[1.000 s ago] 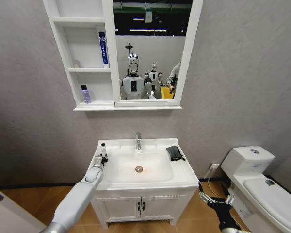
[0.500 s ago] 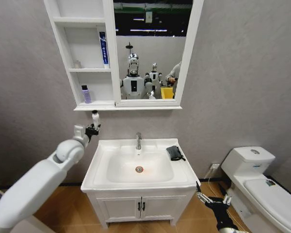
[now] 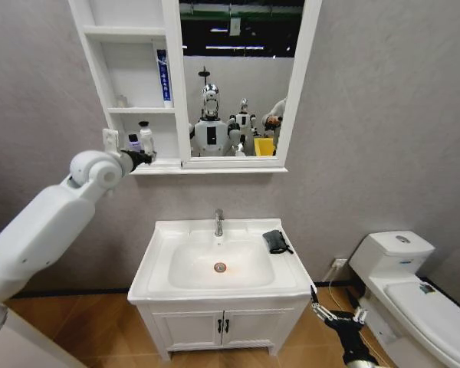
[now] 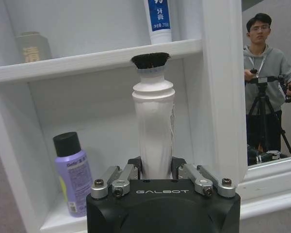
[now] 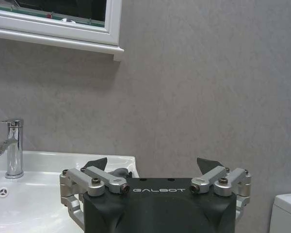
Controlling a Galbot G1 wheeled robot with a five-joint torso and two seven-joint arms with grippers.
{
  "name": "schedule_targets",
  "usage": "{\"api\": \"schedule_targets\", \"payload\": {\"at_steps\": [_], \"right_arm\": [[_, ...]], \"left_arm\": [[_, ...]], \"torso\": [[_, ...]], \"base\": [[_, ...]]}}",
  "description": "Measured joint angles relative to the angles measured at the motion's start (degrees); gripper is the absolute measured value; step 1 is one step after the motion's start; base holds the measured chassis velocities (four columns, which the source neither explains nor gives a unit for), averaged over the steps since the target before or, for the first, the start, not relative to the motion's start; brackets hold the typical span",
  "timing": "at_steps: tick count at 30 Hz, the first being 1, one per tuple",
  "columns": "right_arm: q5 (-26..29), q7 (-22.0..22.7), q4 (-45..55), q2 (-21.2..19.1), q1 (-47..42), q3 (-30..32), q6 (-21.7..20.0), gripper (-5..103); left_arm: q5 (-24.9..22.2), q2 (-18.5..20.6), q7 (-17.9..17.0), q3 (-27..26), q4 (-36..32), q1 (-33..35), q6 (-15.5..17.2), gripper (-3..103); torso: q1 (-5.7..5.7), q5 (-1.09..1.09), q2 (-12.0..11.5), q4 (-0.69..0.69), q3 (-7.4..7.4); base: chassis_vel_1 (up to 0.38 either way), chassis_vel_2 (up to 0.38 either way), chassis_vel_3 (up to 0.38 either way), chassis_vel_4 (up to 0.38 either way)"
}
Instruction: Move facial cleanser and shampoo from washbasin to cabinet, then wipe washbasin with towel.
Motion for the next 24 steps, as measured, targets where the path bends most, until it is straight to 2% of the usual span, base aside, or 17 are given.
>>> {"api": "schedule_targets", "payload": {"at_steps": [5, 11, 13, 18, 24], "right_arm": [[0.94, -0.06, -0.93, -0.13, 0.45, 0.62, 0.26, 100], [1.67, -0.13, -1.93, -0.23, 0.81, 1.05, 0.52, 100], [1.93, -0.16, -2.38, -0.28, 1.09, 1.15, 0.55, 100], [2.29, -0.17, -3.07, -0.54, 1.43, 1.38, 0.55, 100], [3.02, -0.17, -3.21, -0.93, 1.7, 2.2, 0.34, 100]], "left_arm": [[-0.09, -4.44, 0.26, 4.42, 6.6, -3.99, -0.02, 31], [1.15, -7.03, 0.75, 4.76, 9.09, -3.76, -0.11, 31], [3.29, -9.37, 1.7, 4.68, 12.35, -3.67, -0.16, 31], [5.76, -12.47, 2.25, 4.24, 17.85, -4.08, -0.28, 31], [8.2, -14.13, 2.39, 3.27, 21.2, -3.75, -0.62, 31]], "torso": [[0.01, 0.01, 0.0, -0.01, 0.0], [0.0, 0.01, 0.0, 0.02, 0.0], [0.0, 0.01, 0.0, 0.01, 0.0], [0.01, 0.02, -0.01, 0.0, 0.0], [0.0, 0.01, 0.0, 0.01, -0.01]], "base": [[0.0, 0.0, 0.0, 0.0], [0.0, 0.0, 0.0, 0.0], [0.0, 0.0, 0.0, 0.0], [0.0, 0.0, 0.0, 0.0], [0.0, 0.0, 0.0, 0.0]]}}
